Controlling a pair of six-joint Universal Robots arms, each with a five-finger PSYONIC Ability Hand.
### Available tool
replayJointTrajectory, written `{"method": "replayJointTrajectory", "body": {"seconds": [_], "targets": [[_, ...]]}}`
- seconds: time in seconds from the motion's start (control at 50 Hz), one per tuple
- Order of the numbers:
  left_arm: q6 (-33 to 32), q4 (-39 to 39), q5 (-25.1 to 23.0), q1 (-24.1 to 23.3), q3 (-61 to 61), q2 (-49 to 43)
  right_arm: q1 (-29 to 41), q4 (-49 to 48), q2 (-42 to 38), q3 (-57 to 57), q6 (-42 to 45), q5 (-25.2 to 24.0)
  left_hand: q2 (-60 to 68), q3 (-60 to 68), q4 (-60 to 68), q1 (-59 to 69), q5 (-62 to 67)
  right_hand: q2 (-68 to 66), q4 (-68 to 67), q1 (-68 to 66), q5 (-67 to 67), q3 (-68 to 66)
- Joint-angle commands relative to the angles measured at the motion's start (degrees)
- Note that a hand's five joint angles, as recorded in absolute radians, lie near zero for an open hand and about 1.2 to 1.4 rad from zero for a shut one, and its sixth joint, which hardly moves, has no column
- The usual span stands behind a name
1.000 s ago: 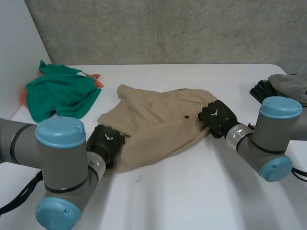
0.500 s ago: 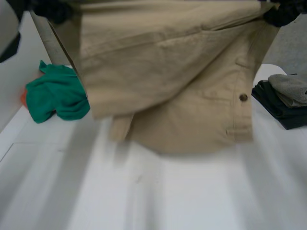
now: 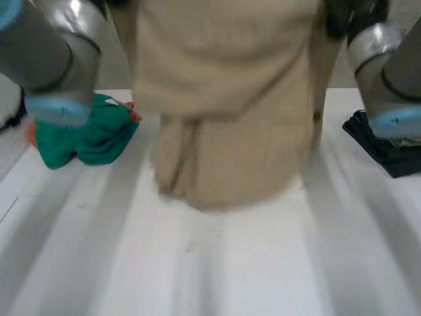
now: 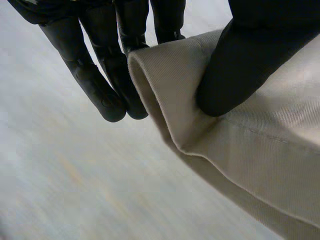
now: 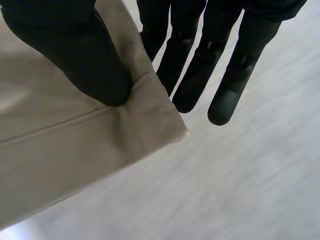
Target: Fold the laundry.
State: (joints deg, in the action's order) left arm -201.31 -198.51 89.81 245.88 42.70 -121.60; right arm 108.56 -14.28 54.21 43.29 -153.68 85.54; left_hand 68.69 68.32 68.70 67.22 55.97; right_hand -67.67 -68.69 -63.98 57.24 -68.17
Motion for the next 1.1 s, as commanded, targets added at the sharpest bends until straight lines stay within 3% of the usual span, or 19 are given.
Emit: {"method": "replayJointTrajectory", "body": {"seconds": [0.02,0.16,0.36,0.46,0.5,0.64,0.74,0.86,0.9,0.96,1.1], "targets": [[6.72,-6.55,-2.79,1.79,-5.61,3.83,0.34,-7.97,4.06,-3.21,-5.84,-1.07,11.31,11.68,11.3,12.78,14.03,-12.33,-11.31,-16.02,12.76,-11.83],[6.64,1.98,-2.71,3.11,5.69,4.7,1.3,0.28,5.73,3.88,-5.58,-4.06,11.31,11.68,11.3,12.78,14.03,-12.33,-11.31,-16.02,12.76,-11.83],[6.11,-0.64,-3.58,1.97,33.57,2.17,3.06,5.58,4.68,27.62,2.24,-6.7,10.83,11.2,10.82,12.29,13.55,-12.33,-11.31,-16.02,12.76,-11.83],[2.87,-3.98,-2.97,0.74,41.84,-4.33,4.03,4.52,1.08,36.41,7.33,-4.86,-21.58,-21.21,-21.59,-20.11,-18.86,-12.33,-11.31,-16.02,12.76,-11.83],[1.28,-3.81,-2.27,0.56,42.99,-5.05,4.03,4.26,0.55,37.56,7.78,-3.81,-25.32,-24.95,-25.33,-23.86,-22.6,-12.33,-11.31,-16.02,12.76,-11.83],[-2.24,-3.64,2.21,-0.31,49.4,3.11,3.24,4.78,1.25,40.47,6.29,-1.87,-51.91,-51.54,-51.92,-50.44,-49.19,-12.33,-11.31,-16.02,12.76,-11.83],[-2.15,-3.11,2.57,-1.37,55.2,11.2,2.36,5.22,3.18,42.75,5.23,-1.87,-51.09,-50.72,-51.1,-49.62,-48.37,-12.33,-11.31,-16.02,12.76,-11.83],[-2.24,1.72,1.87,-1.98,62.5,16.57,1.22,5.13,5.03,44.69,2.77,-2.39,-34.12,-33.75,-34.13,-32.65,-31.4,-12.33,-11.31,-16.02,12.76,-11.83],[-1.98,3.56,1.34,-1.98,63.73,16.66,1.13,5.4,5.55,44.69,2.33,-2.48,-25.06,-24.69,-25.07,-23.6,-22.35,-12.33,-11.31,-16.02,12.76,-11.83],[-2.33,4.88,1.07,-2.07,63.91,16.22,1.13,5.22,5.9,44.69,2.24,-2.48,-21.31,-20.94,-21.32,-19.85,-18.6,-12.33,-11.31,-16.02,12.76,-11.83],[-2.59,4.98,0.11,0.03,59.44,8.93,1.39,5.4,5.99,44.42,2.24,-2.48,-27.35,-26.98,-27.36,-25.89,-24.63,-12.33,-11.31,-16.02,12.76,-11.83]]}}
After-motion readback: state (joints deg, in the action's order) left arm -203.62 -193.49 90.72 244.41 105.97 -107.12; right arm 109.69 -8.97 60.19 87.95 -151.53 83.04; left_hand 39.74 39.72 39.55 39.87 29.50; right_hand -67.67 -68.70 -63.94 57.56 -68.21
